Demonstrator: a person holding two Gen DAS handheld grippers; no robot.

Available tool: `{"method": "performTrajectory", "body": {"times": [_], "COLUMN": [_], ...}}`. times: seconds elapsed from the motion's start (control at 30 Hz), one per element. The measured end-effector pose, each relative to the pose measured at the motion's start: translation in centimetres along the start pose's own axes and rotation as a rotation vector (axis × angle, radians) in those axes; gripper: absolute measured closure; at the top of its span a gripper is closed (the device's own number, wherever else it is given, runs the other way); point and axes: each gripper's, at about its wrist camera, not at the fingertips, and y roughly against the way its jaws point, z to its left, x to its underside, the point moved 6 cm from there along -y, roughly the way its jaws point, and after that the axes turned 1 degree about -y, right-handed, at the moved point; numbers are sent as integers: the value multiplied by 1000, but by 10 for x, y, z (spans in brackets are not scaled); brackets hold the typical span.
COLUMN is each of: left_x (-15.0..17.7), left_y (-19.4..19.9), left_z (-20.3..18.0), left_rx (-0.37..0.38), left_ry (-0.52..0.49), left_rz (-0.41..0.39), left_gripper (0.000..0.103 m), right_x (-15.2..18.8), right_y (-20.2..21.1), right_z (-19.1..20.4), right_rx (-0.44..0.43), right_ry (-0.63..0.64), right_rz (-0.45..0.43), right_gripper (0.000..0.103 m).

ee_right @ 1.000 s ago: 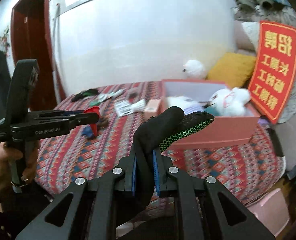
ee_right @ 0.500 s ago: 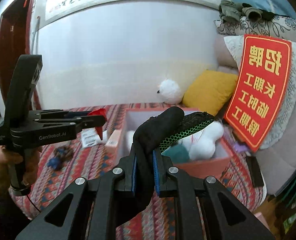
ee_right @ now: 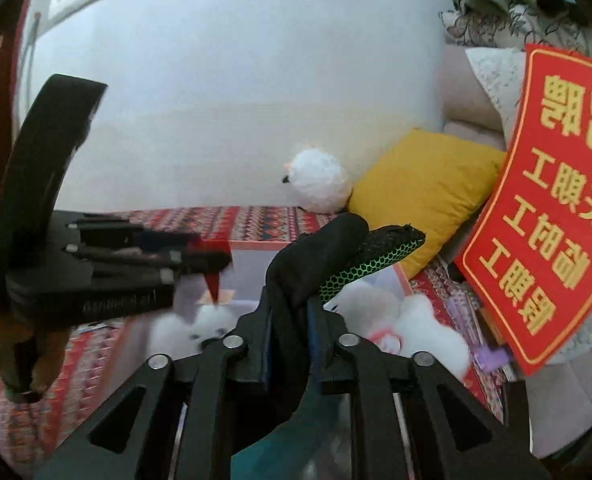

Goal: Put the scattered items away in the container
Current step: 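Carry the doll and red cone over the pink box and release both, then grasp the bead bracelet with the right tool while the left tool grasps the clear tray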

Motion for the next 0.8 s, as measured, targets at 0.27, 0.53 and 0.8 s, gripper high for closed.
{"method": "performTrajectory", "body": {"times": [0.27,0.53,0.8], "left_x": [23,54,115], "left_y": [-11,67,174], "left_z": [29,54,74], "left_rx": [-7,-48,-93], "left_ry": [91,168,227], "left_rz": [11,-22,-68], "left_gripper": [17,17,15], "right_x": [13,11,20], "right_y": [-20,53,151], "right_z": [-18,24,114], "right_rx": [37,13,-25], "right_ry": [-95,-81,-10], "right_rz": [8,-38,-102], "right_gripper": [31,26,19]}}
